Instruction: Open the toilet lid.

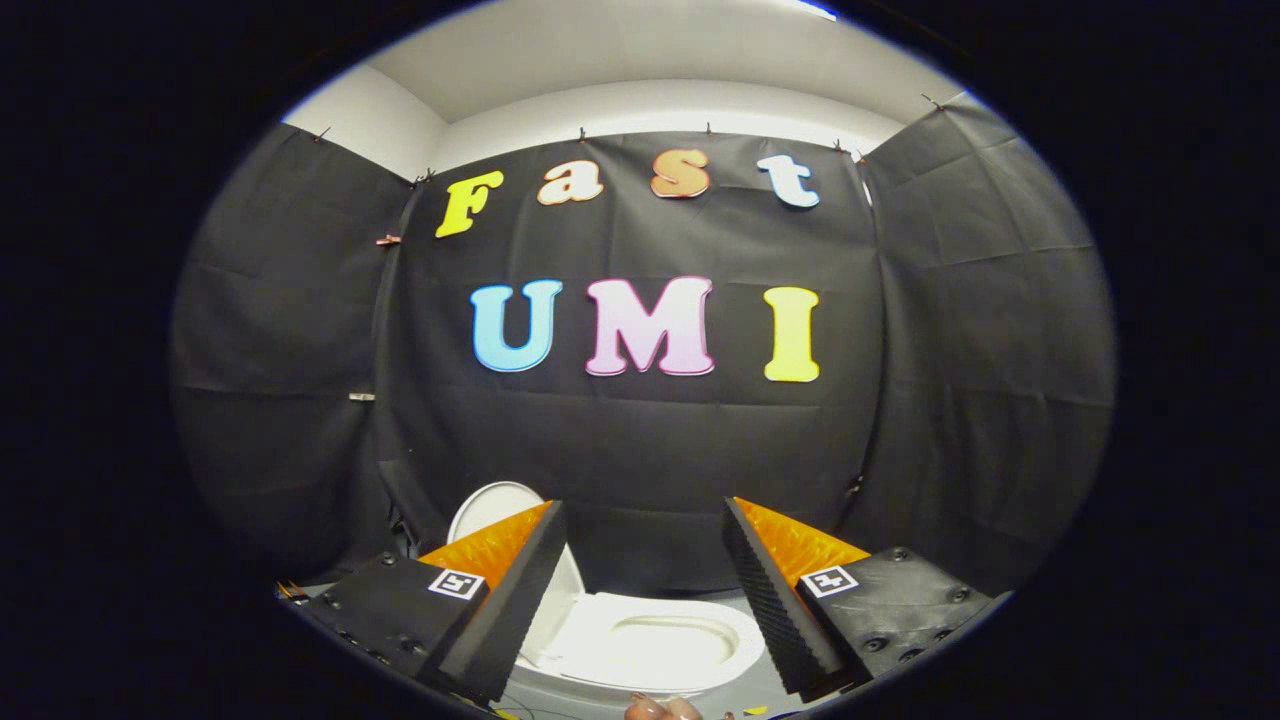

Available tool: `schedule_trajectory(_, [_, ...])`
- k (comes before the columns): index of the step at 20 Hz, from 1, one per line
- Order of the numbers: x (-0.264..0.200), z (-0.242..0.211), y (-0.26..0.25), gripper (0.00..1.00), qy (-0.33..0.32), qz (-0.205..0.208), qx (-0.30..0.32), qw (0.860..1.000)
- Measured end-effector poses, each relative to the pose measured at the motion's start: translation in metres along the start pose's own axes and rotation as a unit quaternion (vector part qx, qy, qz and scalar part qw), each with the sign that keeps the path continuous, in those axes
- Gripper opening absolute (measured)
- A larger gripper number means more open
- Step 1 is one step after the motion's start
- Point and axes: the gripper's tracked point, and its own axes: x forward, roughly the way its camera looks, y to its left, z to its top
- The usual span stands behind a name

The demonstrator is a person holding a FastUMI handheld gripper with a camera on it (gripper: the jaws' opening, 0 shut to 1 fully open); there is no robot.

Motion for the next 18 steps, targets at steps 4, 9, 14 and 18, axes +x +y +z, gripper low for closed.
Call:
schedule_trajectory(4, [-0.027,0.010,-0.049,0.99,-0.016,-0.022,-0.009,1.000])
schedule_trajectory(9, [-0.050,0.016,-0.075,0.98,-0.035,-0.022,0.007,0.999])
schedule_trajectory(14, [-0.056,0.009,-0.089,0.99,-0.033,-0.021,0.032,0.999])
schedule_trajectory(18, [-0.055,0.004,-0.084,0.99,-0.023,-0.008,0.038,0.999])
